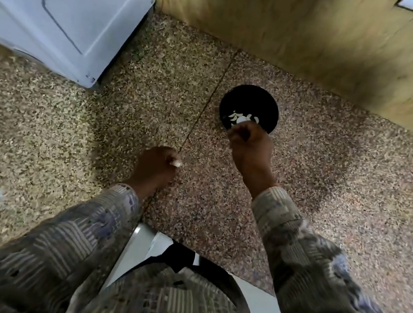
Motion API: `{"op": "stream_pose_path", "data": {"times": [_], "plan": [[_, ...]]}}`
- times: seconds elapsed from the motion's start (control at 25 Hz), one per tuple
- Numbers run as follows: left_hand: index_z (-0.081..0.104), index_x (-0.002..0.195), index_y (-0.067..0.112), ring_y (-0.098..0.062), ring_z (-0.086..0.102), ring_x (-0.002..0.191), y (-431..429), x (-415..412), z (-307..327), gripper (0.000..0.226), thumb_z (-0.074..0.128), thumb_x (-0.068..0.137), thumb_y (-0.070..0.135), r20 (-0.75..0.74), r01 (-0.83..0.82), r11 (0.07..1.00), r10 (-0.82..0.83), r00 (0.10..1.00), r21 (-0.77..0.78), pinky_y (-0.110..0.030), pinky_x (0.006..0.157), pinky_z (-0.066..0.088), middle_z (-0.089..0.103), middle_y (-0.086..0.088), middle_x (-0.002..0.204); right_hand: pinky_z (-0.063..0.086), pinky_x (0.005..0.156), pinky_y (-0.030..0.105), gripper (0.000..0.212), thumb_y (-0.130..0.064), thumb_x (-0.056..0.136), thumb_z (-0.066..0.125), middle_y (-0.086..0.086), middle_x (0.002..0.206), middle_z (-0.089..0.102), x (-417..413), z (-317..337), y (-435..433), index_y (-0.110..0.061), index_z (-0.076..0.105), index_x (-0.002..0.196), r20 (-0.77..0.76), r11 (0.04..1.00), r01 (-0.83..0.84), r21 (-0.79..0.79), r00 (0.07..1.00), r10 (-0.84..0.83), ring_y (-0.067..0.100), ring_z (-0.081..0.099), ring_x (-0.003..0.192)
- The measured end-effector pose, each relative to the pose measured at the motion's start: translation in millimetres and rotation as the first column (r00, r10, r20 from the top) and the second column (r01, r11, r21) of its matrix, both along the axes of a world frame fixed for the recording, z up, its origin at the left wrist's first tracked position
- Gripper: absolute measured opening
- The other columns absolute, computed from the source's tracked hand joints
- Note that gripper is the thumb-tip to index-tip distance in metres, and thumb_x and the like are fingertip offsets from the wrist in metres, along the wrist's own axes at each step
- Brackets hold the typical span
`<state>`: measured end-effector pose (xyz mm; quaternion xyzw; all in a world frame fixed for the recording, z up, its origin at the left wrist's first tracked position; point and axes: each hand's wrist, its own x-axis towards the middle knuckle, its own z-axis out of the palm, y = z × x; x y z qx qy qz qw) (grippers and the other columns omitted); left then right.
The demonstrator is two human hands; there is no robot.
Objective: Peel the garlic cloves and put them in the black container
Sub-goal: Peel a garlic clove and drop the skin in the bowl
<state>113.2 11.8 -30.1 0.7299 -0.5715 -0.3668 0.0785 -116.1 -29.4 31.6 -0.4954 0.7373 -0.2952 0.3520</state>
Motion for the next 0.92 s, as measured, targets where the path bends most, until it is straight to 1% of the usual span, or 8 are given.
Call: {"op": "stream_pose_path", "data": {"times": [0.04,0.08,0.16,0.24,0.36,0.56,0.76,0.92], "plan": [[0.078,0.094,0.021,-0.022,0.073,0.085,-1,-2,1,0.013,0.080,0.082,0.015,-0.182,-0.093,0.994,0.103,0.978,0.063,-0.028,0.075,0.058,0.078,-0.001,0.090,0.059,0.076,0.036,0.008,-0.032,0.086,0.069,-0.005,0.087,0.076,0,2,-8,-0.027,0.072,0.091,0.057,0.999,0.040,0.004,0.998,-0.040,0.017,0.072,0.082],[0.077,0.094,0.020,-0.023,0.073,0.084,-1,-8,6,0.017,0.078,0.084,0.006,-0.380,-0.193,0.966,0.246,0.892,0.171,-0.031,0.072,0.062,0.078,-0.003,0.089,0.062,0.078,0.043,0.014,-0.036,0.084,0.066,-0.003,0.091,0.077,-5,-5,-14,-0.031,0.071,0.095,0.088,0.998,0.061,0.015,0.994,-0.062,0.020,0.074,0.084],[0.074,0.101,0.010,-0.025,0.072,0.086,2,-19,22,0.023,0.070,0.088,-0.009,-0.631,-0.293,0.871,0.488,0.603,0.394,-0.032,0.072,0.064,0.076,-0.009,0.091,0.063,0.078,0.048,0.022,-0.037,0.081,0.064,-0.003,0.095,0.078,-13,-12,-10,-0.035,0.073,0.101,0.077,0.996,0.085,0.028,0.993,-0.087,0.020,0.076,0.086],[0.069,0.110,0.001,-0.025,0.074,0.087,3,-26,37,0.022,0.063,0.093,-0.011,-0.708,-0.272,0.819,0.573,0.412,0.505,-0.034,0.075,0.064,0.075,-0.013,0.094,0.064,0.079,0.046,0.012,-0.026,0.082,0.072,-0.004,0.090,0.079,-10,3,12,-0.029,0.077,0.092,0.149,0.991,0.114,0.067,0.981,-0.123,0.018,0.076,0.085],[0.067,0.115,-0.002,-0.028,0.076,0.087,5,-34,50,0.022,0.053,0.099,-0.007,-0.754,-0.179,0.801,0.598,0.270,0.571,-0.037,0.077,0.064,0.076,-0.018,0.097,0.064,0.074,0.038,0.013,-0.009,0.089,0.077,-0.001,0.086,0.079,-1,17,58,-0.021,0.080,0.092,0.350,0.981,0.062,0.184,0.929,-0.124,0.017,0.076,0.083],[0.070,0.117,0.002,-0.024,0.074,0.096,14,-53,70,0.024,0.061,0.095,0.002,-0.820,-0.047,0.857,0.506,0.269,0.513,-0.034,0.083,0.063,0.076,-0.015,0.107,0.062,0.072,0.041,0.013,-0.008,0.088,0.080,0.010,0.089,0.079,8,22,93,-0.011,0.078,0.101,0.450,0.989,0.044,0.141,0.887,-0.104,0.021,0.071,0.077],[0.064,0.132,0.000,-0.029,0.069,0.116,20,-61,77,0.034,0.056,0.099,-0.005,-0.845,-0.017,0.916,0.377,0.378,0.401,-0.035,0.087,0.061,0.071,-0.019,0.125,0.057,0.068,0.022,0.017,-0.003,0.085,0.081,0.004,0.084,0.078,4,38,103,-0.010,0.077,0.100,0.473,0.996,0.074,0.058,0.876,-0.092,0.008,0.071,0.073],[0.070,0.120,0.004,-0.026,0.073,0.104,24,-64,89,0.028,0.058,0.097,-0.006,-0.857,-0.042,0.926,0.365,0.363,0.376,-0.035,0.084,0.063,0.075,-0.017,0.114,0.061,0.076,0.037,0.017,-0.006,0.083,0.084,0.012,0.088,0.077,-1,44,108,-0.009,0.076,0.098,0.488,0.996,0.089,0.012,0.869,-0.084,0.018,0.072,0.078]]}}
